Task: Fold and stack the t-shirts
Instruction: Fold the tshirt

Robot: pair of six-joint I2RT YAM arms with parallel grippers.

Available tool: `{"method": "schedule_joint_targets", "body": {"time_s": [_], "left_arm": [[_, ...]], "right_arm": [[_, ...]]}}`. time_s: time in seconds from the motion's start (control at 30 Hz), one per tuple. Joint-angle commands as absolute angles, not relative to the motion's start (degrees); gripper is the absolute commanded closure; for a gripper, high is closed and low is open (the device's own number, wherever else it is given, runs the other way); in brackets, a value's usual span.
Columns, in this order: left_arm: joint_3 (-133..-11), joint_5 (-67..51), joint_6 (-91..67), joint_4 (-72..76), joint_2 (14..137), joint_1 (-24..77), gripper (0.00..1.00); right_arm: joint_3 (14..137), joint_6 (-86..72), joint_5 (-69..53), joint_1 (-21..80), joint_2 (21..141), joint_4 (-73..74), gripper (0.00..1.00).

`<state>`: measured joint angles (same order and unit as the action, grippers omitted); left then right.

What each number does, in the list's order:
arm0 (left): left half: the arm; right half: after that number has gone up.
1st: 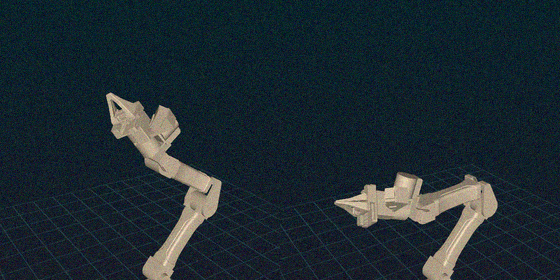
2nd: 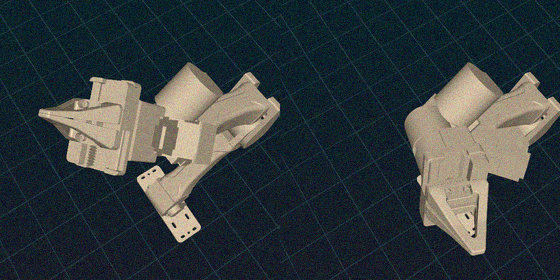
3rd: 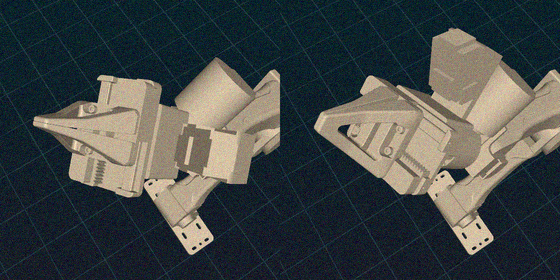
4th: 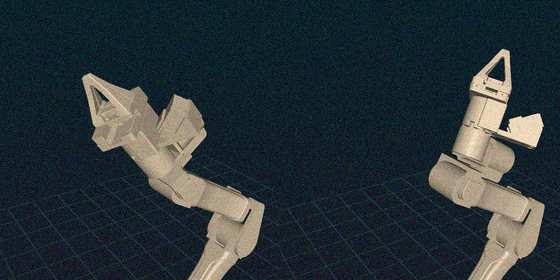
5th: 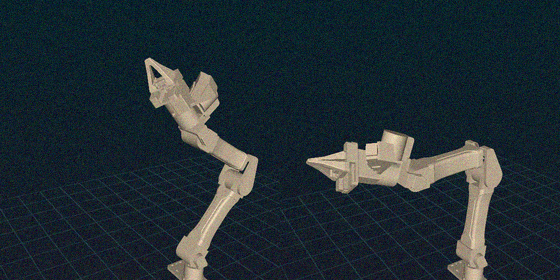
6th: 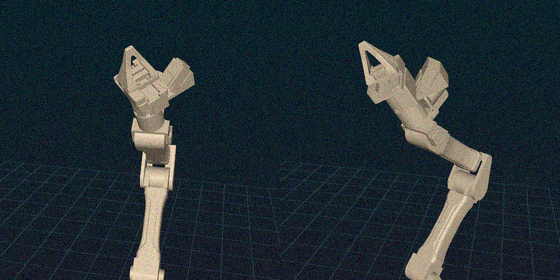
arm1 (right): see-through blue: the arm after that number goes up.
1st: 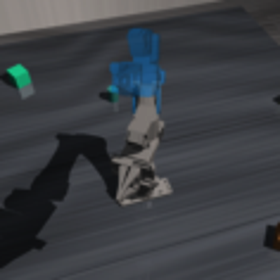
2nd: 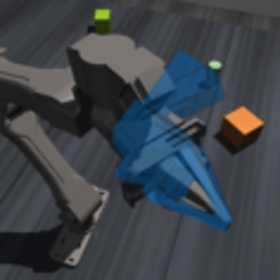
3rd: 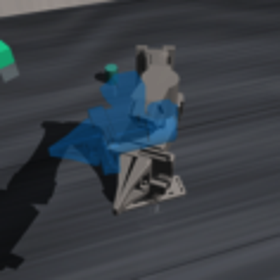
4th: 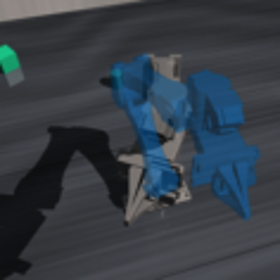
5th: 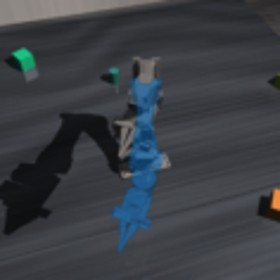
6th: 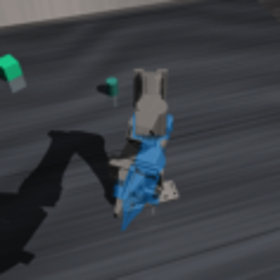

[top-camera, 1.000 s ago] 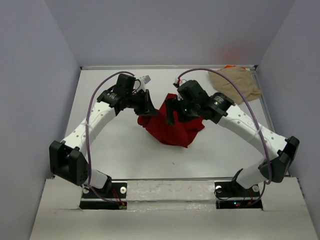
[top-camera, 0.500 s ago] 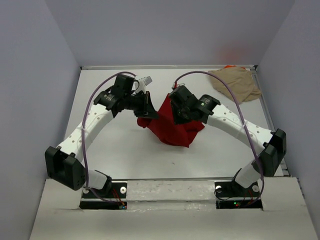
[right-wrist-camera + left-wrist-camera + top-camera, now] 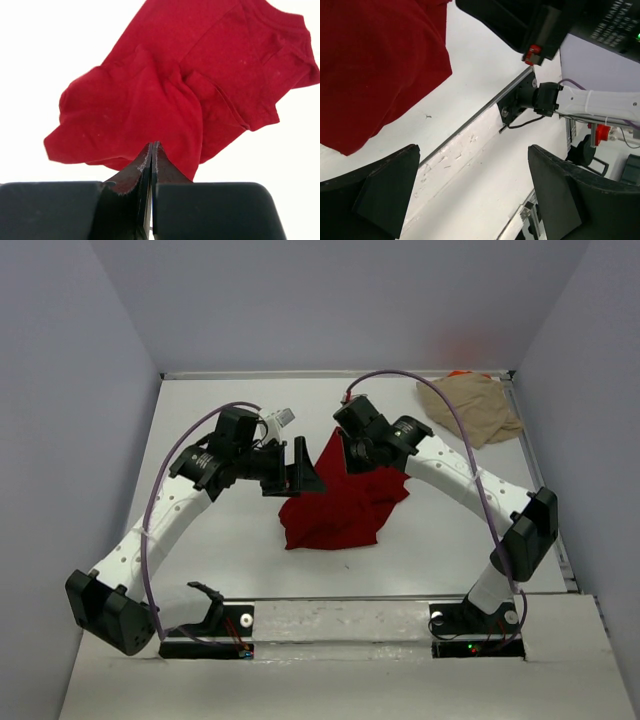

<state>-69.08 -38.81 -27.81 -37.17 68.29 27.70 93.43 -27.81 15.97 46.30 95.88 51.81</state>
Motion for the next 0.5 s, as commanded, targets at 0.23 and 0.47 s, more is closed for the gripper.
{"method": "schedule_joint_targets", "body": {"time_s": [0.23,0.47], "left_arm": [[-76.46,-28.31,-30.59,-37.97,73.12,27.95,0.01],[-79.45,-26.72,-29.88,-32.0,78.66,27.86,0.01]], "right_arm": [[92.91,-27.42,13.28,41.77,98.35,47.65,1.0],[89.55,-24.62,7.57,32.19,103.79,42.63,1.0]]}}
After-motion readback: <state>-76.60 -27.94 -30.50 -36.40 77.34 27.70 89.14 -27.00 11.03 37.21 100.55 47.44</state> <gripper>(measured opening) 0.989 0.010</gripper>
